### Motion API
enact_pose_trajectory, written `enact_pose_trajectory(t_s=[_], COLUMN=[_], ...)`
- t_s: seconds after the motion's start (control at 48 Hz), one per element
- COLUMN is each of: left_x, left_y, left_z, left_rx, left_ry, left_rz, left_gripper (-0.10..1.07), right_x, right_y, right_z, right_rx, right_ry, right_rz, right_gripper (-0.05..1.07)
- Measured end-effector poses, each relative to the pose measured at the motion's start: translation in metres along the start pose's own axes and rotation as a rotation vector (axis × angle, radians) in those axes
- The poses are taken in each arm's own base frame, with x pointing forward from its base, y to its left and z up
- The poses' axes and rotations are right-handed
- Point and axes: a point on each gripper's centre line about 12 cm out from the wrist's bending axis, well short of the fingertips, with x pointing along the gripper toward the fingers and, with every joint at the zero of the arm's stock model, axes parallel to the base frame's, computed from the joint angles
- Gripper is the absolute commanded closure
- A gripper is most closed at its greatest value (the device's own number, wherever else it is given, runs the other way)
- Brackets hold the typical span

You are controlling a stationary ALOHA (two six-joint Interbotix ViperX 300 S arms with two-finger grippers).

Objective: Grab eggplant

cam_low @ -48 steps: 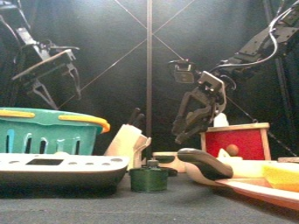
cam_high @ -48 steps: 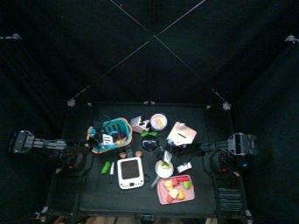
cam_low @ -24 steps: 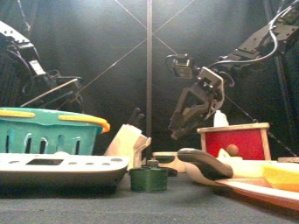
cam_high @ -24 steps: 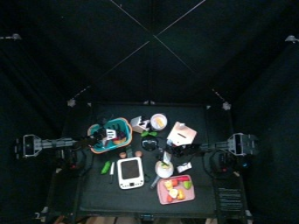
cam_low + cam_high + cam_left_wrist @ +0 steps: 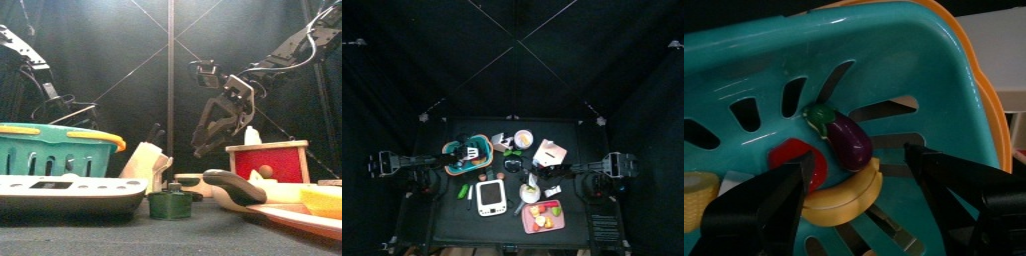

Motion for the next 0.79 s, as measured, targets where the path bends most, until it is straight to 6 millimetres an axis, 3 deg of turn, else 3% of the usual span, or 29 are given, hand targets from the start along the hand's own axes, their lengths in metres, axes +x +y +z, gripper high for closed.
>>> enact_pose_trajectory(t_s=[0.292,0.792], left_x=[0.024,0.04], left_y=[0.004,0.012], left_z=[-0.002,-0.002], left_rx=[-0.018,-0.048], left_ry=[0.043,0.07], left_rz=[0.036,0.068], left_gripper=[-0.04,0.01], right_x=[0.0,0.0], right_y=[0.0,0.0], right_z=[0.0,0.001], right_rx=[-0.002,-0.003], right_ry=[0.0,-0.001], right_rz=[0.0,0.0], right_gripper=[0.06,0.06])
